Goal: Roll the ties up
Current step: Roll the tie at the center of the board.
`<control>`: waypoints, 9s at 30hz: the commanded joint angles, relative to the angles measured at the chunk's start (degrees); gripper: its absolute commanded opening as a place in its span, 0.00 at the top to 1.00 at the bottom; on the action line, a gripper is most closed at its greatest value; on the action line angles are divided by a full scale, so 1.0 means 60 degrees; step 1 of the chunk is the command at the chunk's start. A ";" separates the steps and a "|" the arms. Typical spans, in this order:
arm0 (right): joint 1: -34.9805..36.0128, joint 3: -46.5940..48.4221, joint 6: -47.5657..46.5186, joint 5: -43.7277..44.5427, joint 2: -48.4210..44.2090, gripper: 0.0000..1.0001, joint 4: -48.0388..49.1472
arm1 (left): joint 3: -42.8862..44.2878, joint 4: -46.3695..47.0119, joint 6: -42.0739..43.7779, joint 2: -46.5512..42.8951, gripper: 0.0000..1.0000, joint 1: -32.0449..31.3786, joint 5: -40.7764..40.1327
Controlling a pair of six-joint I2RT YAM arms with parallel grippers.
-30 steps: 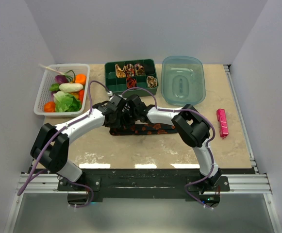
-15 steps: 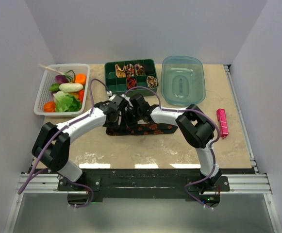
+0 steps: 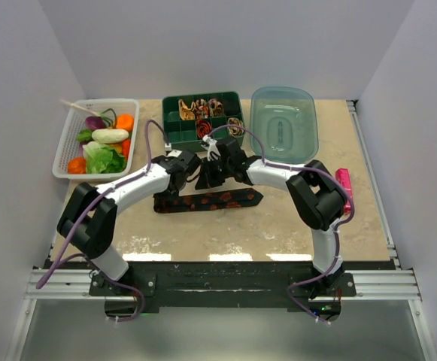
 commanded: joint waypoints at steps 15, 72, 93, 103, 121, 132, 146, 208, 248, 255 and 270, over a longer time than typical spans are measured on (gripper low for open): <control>-0.0168 -0.0203 -0.0271 0.0135 -0.0424 1.00 0.0082 | 0.0786 -0.0573 -0.0989 0.1416 1.00 -0.0585 -0.0924; 0.1223 0.1056 -0.0433 -0.0861 0.0161 1.00 0.0346 | -0.6493 0.8406 -0.1135 -0.4472 0.19 0.7266 1.2143; 0.1224 0.1511 -0.0667 -0.0012 0.1393 1.00 0.0127 | -0.7226 0.9988 -0.0989 -0.2993 0.24 0.7266 1.1454; 0.1165 0.1686 -0.0403 -0.0465 0.0837 1.00 0.0463 | -0.6948 1.0341 -0.0740 -0.2685 0.26 0.7251 1.1220; 0.1033 0.2141 -0.0579 0.0193 0.1143 1.00 0.0053 | -0.6992 1.1468 -0.1018 -0.1777 0.27 0.7251 1.1468; 0.1019 0.2112 -0.0901 0.0487 0.1642 1.00 -0.0430 | -0.6553 1.1205 -0.0842 -0.1045 0.32 0.6622 1.1601; 0.1018 0.1892 -0.1033 0.0852 0.1847 1.00 -0.0606 | -0.6699 1.2141 -0.1281 0.0040 0.45 0.6241 1.2142; 0.1033 0.1130 -0.1165 0.0355 0.0777 1.00 -0.0328 | -0.3960 0.6665 0.0359 -0.2553 0.82 0.3693 0.6533; 0.0990 0.1175 -0.0037 -0.0406 0.1013 1.00 0.0844 | -0.1850 0.4716 0.0242 -0.1747 0.92 0.0704 0.2784; 0.0609 0.0867 -0.0051 -0.0598 0.0412 1.00 0.0845 | -0.1631 0.3984 0.0330 -0.1762 0.97 0.0689 0.1729; -0.0153 0.0281 -0.0271 -0.0421 0.0001 1.00 0.0669 | -0.1148 0.2636 0.0213 -0.1308 0.98 0.0411 0.0204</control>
